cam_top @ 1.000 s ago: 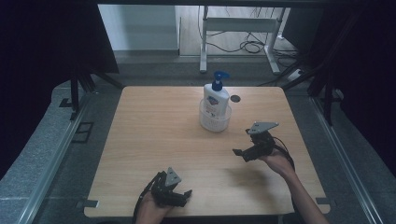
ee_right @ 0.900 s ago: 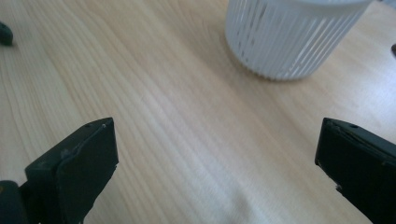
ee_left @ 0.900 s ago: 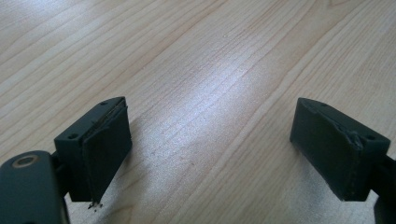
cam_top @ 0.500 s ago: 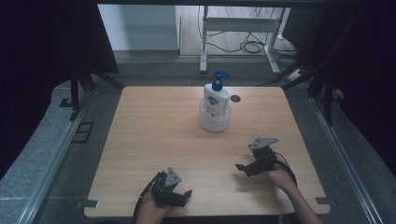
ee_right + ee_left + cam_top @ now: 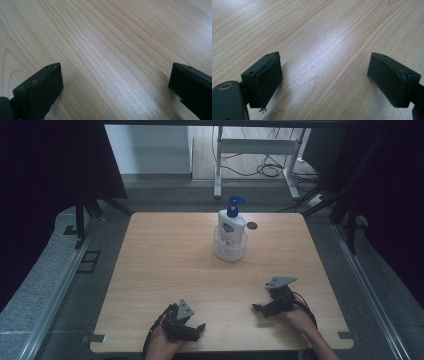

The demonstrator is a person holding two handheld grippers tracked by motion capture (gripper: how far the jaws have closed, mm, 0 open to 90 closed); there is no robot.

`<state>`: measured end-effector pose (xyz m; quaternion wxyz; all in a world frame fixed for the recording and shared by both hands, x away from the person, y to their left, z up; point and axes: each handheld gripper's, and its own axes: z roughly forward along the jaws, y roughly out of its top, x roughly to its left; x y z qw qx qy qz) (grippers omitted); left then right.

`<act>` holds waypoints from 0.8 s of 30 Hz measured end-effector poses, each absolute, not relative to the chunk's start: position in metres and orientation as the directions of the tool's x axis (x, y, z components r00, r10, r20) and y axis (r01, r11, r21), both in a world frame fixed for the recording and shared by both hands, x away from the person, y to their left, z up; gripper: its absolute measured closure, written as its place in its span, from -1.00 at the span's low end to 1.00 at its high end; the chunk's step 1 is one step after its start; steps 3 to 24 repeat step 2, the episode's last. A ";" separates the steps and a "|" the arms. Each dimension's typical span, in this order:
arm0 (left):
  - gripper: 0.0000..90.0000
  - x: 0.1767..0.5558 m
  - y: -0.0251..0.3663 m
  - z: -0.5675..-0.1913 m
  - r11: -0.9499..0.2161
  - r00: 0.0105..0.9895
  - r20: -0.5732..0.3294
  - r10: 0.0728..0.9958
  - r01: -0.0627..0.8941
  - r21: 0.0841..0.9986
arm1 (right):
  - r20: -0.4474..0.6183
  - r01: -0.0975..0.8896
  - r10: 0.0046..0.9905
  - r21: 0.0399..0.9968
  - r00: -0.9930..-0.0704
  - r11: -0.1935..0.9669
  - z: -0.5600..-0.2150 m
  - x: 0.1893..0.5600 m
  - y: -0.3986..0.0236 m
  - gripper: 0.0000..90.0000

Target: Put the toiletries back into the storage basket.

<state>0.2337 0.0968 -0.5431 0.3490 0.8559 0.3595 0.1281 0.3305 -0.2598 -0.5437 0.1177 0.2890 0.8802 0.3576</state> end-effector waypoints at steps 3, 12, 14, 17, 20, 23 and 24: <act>-0.74 0.234 0.097 -0.543 -0.500 0.709 -0.030 0.704 0.526 0.688 | 0.001 0.425 0.593 0.698 -0.805 0.577 -0.544 0.330 -0.260 -1.00; -0.74 0.234 0.097 -0.543 -0.500 0.709 -0.030 0.704 0.526 0.688 | 0.001 0.425 0.593 0.698 -0.805 0.577 -0.544 0.330 -0.260 -1.00; -0.74 0.234 0.097 -0.543 -0.500 0.709 -0.030 0.704 0.526 0.688 | 0.001 0.425 0.593 0.698 -0.805 0.577 -0.544 0.330 -0.260 -1.00; -0.74 0.234 0.097 -0.543 -0.500 0.709 -0.030 0.704 0.526 0.688 | 0.001 0.425 0.593 0.698 -0.805 0.577 -0.544 0.330 -0.260 -1.00; -0.74 0.234 0.097 -0.543 -0.500 0.709 -0.030 0.704 0.526 0.688 | 0.001 0.425 0.593 0.698 -0.805 0.577 -0.544 0.330 -0.260 -1.00; -0.74 0.234 0.097 -0.543 -0.500 0.709 -0.030 0.704 0.526 0.688 | 0.001 0.425 0.593 0.698 -0.805 0.577 -0.544 0.330 -0.260 -1.00; -0.74 0.234 0.097 -0.543 -0.500 0.709 -0.030 0.704 0.526 0.688 | 0.001 0.425 0.593 0.698 -0.805 0.577 -0.544 0.330 -0.260 -1.00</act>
